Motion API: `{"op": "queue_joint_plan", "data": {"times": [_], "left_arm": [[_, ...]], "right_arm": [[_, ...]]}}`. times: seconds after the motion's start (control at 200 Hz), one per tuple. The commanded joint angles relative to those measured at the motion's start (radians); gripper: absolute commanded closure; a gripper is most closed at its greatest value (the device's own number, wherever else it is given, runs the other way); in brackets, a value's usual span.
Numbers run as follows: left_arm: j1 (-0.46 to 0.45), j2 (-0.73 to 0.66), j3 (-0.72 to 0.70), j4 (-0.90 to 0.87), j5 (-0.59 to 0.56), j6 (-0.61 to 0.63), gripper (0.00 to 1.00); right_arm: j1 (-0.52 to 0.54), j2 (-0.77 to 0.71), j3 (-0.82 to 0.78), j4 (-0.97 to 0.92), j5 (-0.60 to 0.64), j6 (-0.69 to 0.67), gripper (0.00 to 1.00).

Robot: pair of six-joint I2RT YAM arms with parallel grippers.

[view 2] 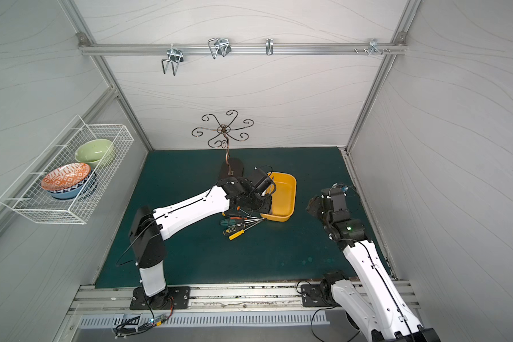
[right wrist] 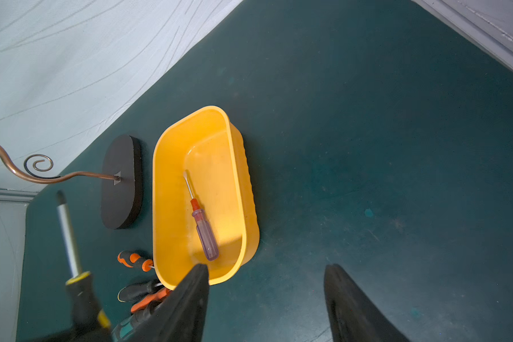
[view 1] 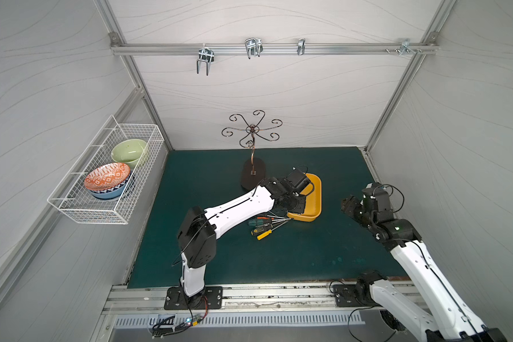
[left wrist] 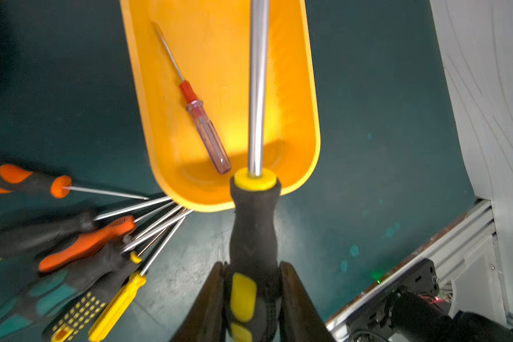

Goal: Put the screwdriver on the desktop into the storage box
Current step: Place the screwdriver in the storage box.

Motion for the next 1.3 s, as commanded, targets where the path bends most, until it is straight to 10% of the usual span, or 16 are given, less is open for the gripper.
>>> {"op": "queue_joint_plan", "data": {"times": [0.0, 0.495, 0.816, 1.016, 1.296], "left_arm": [[0.006, 0.094, 0.095, -0.012, -0.008, -0.043, 1.00], [0.006, 0.385, 0.347, -0.019, -0.068, -0.088, 1.00], [0.005, 0.455, 0.422, -0.040, -0.081, -0.061, 0.62], [0.000, 0.343, 0.346, -0.008, -0.163, -0.054, 0.45], [-0.007, 0.020, 0.083, 0.087, -0.275, 0.068, 0.48]], "right_arm": [[-0.008, -0.006, 0.016, -0.019, 0.015, -0.003, 0.35], [-0.008, 0.014, -0.016, 0.008, -0.004, 0.007, 0.35], [-0.008, 0.034, -0.020, 0.025, -0.011, 0.006, 0.35], [-0.008, 0.046, -0.020, 0.038, -0.017, 0.007, 0.35], [-0.005, 0.049, -0.011, 0.034, -0.061, -0.041, 0.38]]}}
